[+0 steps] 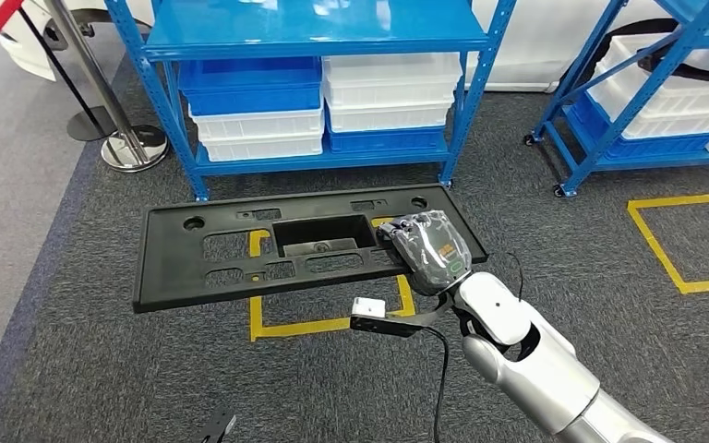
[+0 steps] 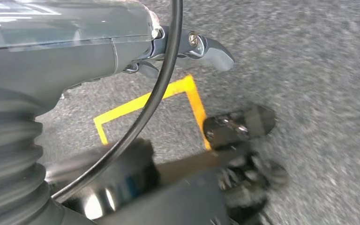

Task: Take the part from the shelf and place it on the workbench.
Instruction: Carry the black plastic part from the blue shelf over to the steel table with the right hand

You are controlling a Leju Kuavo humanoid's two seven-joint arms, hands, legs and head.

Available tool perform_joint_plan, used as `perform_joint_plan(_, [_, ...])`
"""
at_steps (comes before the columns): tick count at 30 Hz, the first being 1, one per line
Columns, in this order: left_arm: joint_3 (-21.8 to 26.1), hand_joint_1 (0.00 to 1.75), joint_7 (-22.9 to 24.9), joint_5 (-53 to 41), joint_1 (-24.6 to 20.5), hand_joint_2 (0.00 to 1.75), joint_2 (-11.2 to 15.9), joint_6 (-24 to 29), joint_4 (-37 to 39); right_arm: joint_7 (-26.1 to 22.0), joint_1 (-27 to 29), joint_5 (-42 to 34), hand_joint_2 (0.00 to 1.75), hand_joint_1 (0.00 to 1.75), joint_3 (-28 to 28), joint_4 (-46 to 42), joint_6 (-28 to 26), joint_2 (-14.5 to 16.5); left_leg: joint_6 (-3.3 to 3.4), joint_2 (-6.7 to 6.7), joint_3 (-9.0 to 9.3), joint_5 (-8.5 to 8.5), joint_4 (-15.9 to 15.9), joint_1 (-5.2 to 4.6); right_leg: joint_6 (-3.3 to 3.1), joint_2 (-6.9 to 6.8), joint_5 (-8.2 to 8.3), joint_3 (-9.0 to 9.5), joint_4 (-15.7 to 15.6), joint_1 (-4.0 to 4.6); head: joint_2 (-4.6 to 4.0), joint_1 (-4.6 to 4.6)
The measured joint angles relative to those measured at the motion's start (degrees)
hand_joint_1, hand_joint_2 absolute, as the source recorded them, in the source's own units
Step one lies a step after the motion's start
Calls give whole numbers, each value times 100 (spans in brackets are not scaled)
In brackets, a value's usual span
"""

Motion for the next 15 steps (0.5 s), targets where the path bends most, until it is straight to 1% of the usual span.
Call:
perform_joint_plan(1, [16, 0, 11, -8, -23, 175, -14, -9, -7, -2, -34, -11, 175, 175, 18, 2, -2, 5, -22, 57, -5, 12, -6, -9, -38, -66, -1, 62, -150, 43, 0, 0])
perform_joint_plan(2, [32, 0, 21, -17, -35, 175, -24, -17, -10, -3, -57, -23, 175, 175, 34, 6, -3, 11, -46, 123, -10, 25, -16, -17, -58, -52, -4, 60, -189, 68, 0, 0])
perform_joint_plan(3, [51, 0, 32, -30, -44, 175, -35, -27, -14, -3, -69, -34, 175, 175, 47, 10, -4, 15, -70, 189, -8, 34, -31, -20, -77, 15, 21, 46, -232, 71, 0, -1])
perform_joint_plan(4, [74, 0, 41, -43, -53, 175, -43, -33, -19, -3, -70, -41, 175, 175, 58, 15, -6, 15, -97, 177, -14, 12, -18, -17, -86, 77, 59, 44, -273, 54, 0, -1])
perform_joint_plan(5, [96, 0, 49, -55, -66, 175, -48, -38, -23, -3, -74, -46, 175, 175, 70, 22, -7, 4, -121, 93, -49, -69, 67, -14, -105, 138, 102, 43, -320, 33, 0, -2])
perform_joint_plan(6, [115, 0, 57, -65, -76, 175, -49, -47, -27, 0, -80, -46, 175, 175, 82, 29, -9, -17, -141, -33, -123, -205, 247, -10, -124, 191, 143, 42, -364, 11, 0, -2])
perform_joint_plan(7, [126, 0, 67, -83, -54, 175, -41, -70, -26, 25, -78, -26, 175, 175, 95, 35, -19, -44, -154, -184, -244, -391, 536, -2, -140, 242, 169, 33, -383, -5, 0, -2])
perform_joint_plan(8, [129, 0, 48, -113, 20, 175, -9, -122, -18, 72, -57, 20, 175, 175, 102, 39, -43, -74, -162, -280, -391, -587, 897, -2, -160, 307, 182, 17, -382, -7, 0, -1])
perform_joint_plan(9, [130, 0, -27, -145, 144, 175, 37, -202, -3, 124, -1, 76, 175, 175, 95, 31, -73, -94, -168, -321, -518, -729, 1228, -2, -168, 378, 187, 7, -374, -3, 0, -1])
perform_joint_plan(10, [128, 0, -193, -178, 345, 175, 115, -326, 31, 170, 103, 133, 175, 175, 59, 0, -106, -103, -174, -340, -588, -788, 1439, -1, -171, 473, 189, 0, -360, 1, 0, -2])
perform_joint_plan(11, [126, 0, -414, -197, 567, 175, 216, -449, 80, 184, 233, 172, 175, 175, -1, -49, -130, -107, -177, -348, -568, -740, 1456, -1, -171, 582, 186, -7, -339, 4, 0, -1])
perform_joint_plan(12, [125, 0, -640, -198, 779, 175, 300, -565, 135, 168, 361, 189, 175, 175, -73, -109, -139, -113, -175, -354, -462, -600, 1271, 0, -166, 690, 180, -17, -309, 3, 0, -2])
perform_joint_plan(13, [125, 0, -821, -194, 947, 175, 382, -668, 192, 139, 476, 203, 175, 175, -152, -178, -139, -135, -168, -410, -286, -398, 905, 2, -153, 792, 168, -42, -262, -3, 0, -2])
perform_joint_plan(14, [125, 0, -911, -192, 1033, 175, 431, -723, 251, 110, 551, 221, 175, 175, -218, -237, -134, -174, -152, -542, -126, -258, 563, 4, -133, 864, 157, -81, -215, -11, 0, -1])
perform_joint_plan(15, [125, 0, -946, -193, 1067, 175, 447, -767, 304, 88, 593, 241, 175, 175, -270, -284, -128, -221, -134, -672, -10, -173, 277, 15, -110, 917, 147, -132, -159, -13, 0, -1])
